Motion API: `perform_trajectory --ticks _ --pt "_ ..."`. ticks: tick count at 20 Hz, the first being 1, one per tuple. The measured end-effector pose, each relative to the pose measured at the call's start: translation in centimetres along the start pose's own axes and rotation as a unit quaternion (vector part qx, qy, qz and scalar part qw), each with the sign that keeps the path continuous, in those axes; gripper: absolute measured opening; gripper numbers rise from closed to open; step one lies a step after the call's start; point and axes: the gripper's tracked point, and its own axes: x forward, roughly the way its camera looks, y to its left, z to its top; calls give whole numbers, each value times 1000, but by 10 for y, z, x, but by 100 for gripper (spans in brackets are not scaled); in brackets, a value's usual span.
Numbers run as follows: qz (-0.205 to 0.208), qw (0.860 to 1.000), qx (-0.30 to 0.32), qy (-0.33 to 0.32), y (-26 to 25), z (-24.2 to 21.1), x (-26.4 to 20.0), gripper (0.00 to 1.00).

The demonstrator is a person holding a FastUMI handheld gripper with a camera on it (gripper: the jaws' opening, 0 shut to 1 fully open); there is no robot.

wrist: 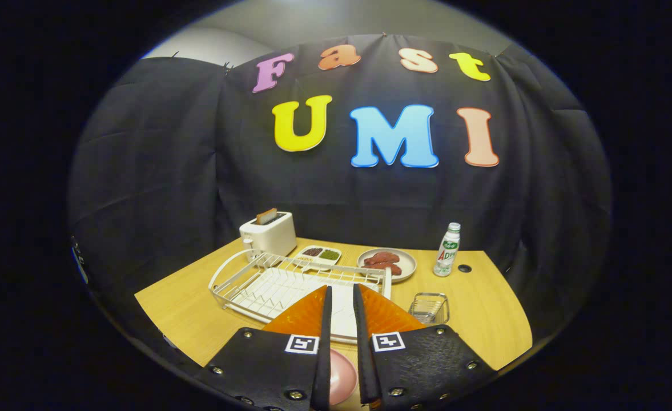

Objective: Take the plate from the dish rack, then take the spoon from the basket and place it into the plate.

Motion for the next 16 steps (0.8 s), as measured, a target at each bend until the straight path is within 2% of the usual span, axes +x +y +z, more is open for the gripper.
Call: perform_trajectory --ticks 4,6,9,16 --pt "-36 998 7 -45 -40 41 -17 21" --pt "-44 997 2 -57 -55 49 -17 41" --pt "-68 996 -21 -62 -76 53 -20 99" --pt "-62 995 -22 -73 -92 59 -24 97"
